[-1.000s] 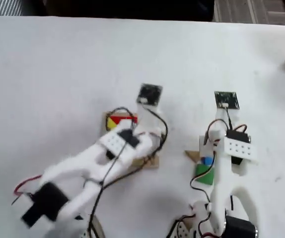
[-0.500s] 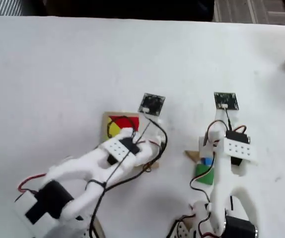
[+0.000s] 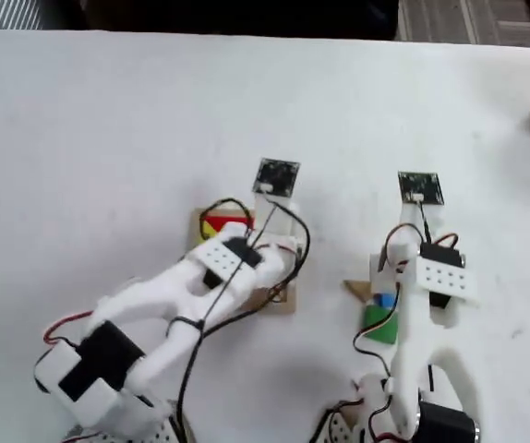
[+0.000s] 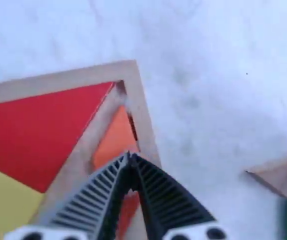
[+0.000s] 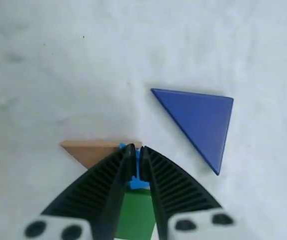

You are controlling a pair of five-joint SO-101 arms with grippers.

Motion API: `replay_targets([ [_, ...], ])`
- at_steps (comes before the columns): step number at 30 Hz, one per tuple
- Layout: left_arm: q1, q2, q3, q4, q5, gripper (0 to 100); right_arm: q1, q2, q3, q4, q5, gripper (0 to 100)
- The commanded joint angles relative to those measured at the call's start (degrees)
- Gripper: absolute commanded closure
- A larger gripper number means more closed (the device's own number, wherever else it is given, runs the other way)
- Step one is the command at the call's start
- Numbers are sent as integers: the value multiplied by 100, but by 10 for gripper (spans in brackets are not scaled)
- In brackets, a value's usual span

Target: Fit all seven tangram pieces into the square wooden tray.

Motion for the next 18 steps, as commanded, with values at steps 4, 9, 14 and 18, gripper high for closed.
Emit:
replay_targets([
  [4,-84,-4,-308,-79,53,976,-84,-57,-26,-92,79,980],
  [9,-40,31,-396,-79,53,976,-84,-57,-26,-92,79,980],
  [14,119,22,-229,-70,44,976,-84,-57,-26,-92,79,980],
  [18,277,-22,-9,-26,-123,976,-84,-57,-26,-92,79,980],
])
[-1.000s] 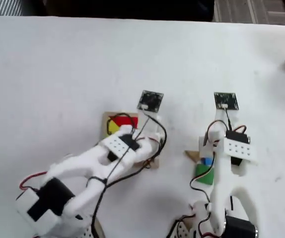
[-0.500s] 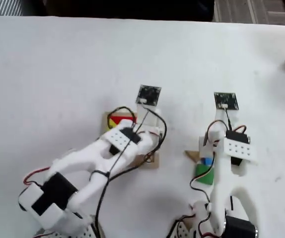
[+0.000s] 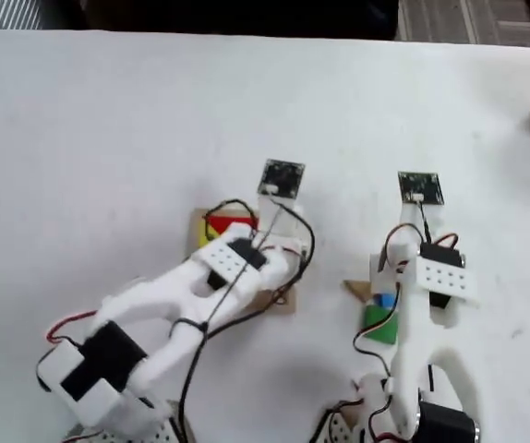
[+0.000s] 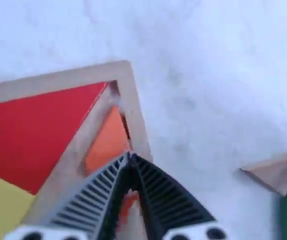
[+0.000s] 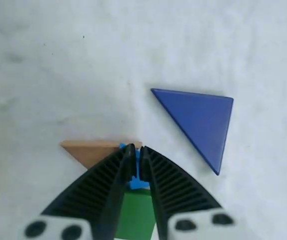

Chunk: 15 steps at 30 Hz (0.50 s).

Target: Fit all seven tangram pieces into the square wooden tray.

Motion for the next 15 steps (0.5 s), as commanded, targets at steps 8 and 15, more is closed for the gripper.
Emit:
replay_targets([
  [8,145,-532,396,607,-176,976,-84,-57,-26,-92,88,980],
  [15,-154,-813,536,580,-149,976,-92,-57,-26,-101,88,980],
])
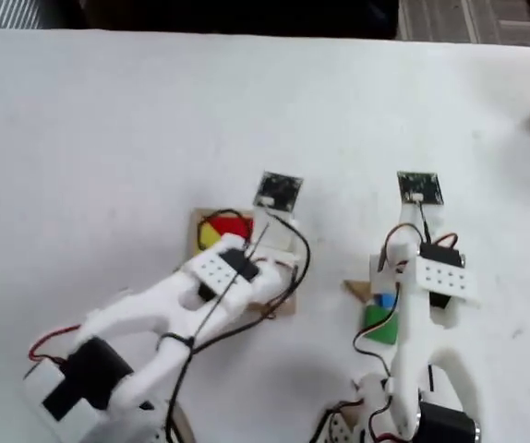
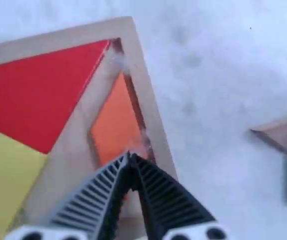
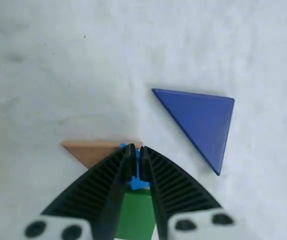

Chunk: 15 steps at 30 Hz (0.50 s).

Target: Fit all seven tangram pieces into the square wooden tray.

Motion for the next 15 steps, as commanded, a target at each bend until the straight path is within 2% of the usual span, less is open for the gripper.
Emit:
replay_targets([
  [1,-259,-145,18,18,-35,976,-75,-57,-26,-101,79,980],
  [10,-435,-180,18,176,-79,976,-75,-57,-26,-101,79,980],
  [15,-435,-180,53,352,-440,976,-75,-57,-26,-101,79,980],
])
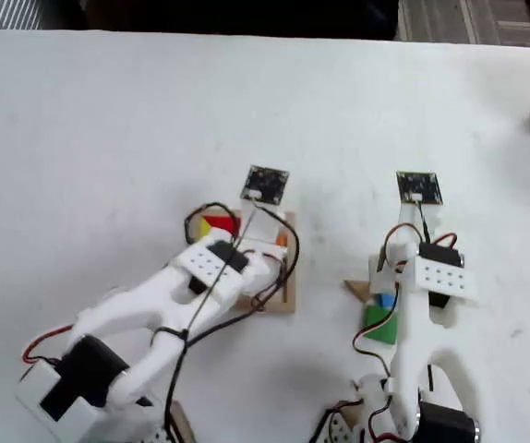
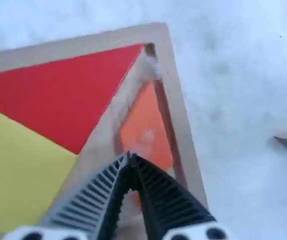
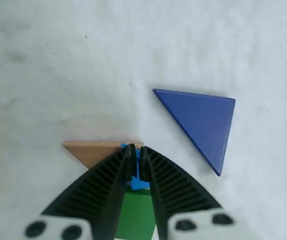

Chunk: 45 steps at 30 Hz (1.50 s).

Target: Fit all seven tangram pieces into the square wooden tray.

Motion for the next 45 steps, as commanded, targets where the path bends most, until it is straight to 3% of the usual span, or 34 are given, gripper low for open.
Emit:
replay_targets([
  [1,-84,-154,18,246,-149,976,-57,-57,-26,-101,79,980],
  [13,-84,-725,237,466,-176,976,-57,-57,-26,-101,79,980],
  [22,523,-945,466,475,-167,976,-145,-57,-26,-101,79,980],
  [32,673,-919,413,-114,-97,976,-136,-57,-26,-101,79,980],
  [45,215,532,-563,-246,132,976,-119,-57,-26,-101,79,980],
])
